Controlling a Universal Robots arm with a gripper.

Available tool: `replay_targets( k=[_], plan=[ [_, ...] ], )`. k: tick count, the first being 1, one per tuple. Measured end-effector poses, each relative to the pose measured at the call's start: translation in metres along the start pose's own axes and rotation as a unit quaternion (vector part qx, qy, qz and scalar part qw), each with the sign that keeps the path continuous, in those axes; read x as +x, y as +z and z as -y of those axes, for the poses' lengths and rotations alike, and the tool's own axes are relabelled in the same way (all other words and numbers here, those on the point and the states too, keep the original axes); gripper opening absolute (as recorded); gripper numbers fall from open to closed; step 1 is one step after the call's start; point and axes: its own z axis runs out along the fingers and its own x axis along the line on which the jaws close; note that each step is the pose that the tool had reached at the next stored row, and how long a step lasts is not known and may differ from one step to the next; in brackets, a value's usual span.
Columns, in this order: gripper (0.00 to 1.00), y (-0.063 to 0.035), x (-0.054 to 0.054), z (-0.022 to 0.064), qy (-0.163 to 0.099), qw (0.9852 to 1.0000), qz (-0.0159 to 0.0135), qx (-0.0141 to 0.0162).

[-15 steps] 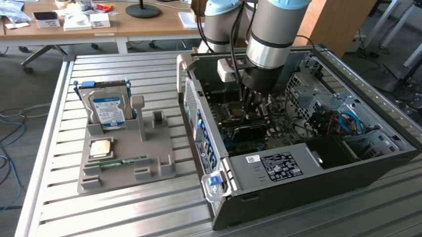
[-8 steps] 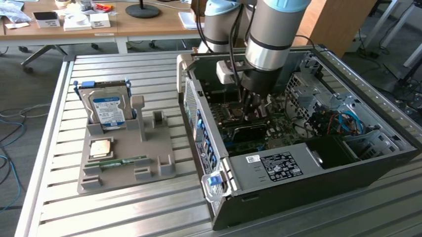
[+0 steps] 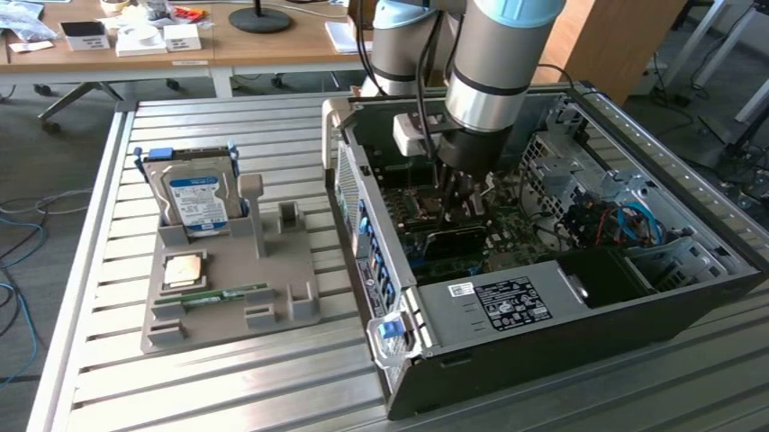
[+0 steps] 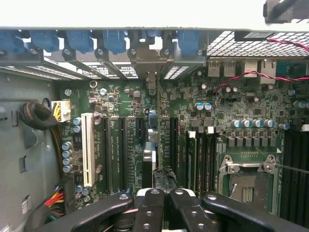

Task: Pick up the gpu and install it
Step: 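Press down on the gpu until it lock into place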

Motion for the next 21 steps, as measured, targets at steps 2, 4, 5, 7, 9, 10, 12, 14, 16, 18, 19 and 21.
replay_targets(
  k=[2,4,5,7,9,10,12,14,16,18,19,21],
  plan=[
    [0.11,0.0013,0.0,0.0,0.0,1.0,0.0,0.0],
    [0.11,0.0017,0.0,-0.0001,0.0,1.0,-0.0004,0.0],
    [0.11,0.0017,0.0001,-0.0001,0.0,1.0,-0.0004,-0.0001],
    [0.11,0.0018,0.0001,-0.0001,0.0,1.0,-0.0003,0.0],
    [0.11,0.0019,0.0007,-0.0001,0.0,1.0,-0.0002,0.0],
    [0.11,0.0019,0.0007,-0.0001,0.0,1.0,-0.0002,0.0],
    [0.11,0.0019,0.0007,0.0,0.0,1.0,-0.0003,0.0],
    [0.11,0.0031,0.0008,0.0,0.0,1.0,-0.0002,0.0],
    [0.11,0.0033,0.0008,-0.0001,0.0,1.0,-0.0005,-0.0001],
    [0.11,0.0034,0.0008,-0.0001,0.0,1.0,-0.0004,-0.0001],
    [0.11,0.0035,0.0008,-0.0001,0.0,1.0,-0.0003,0.0],
    [0.11,0.0036,0.0008,-0.0001,0.0,1.0,-0.0004,0.0]
  ],
)
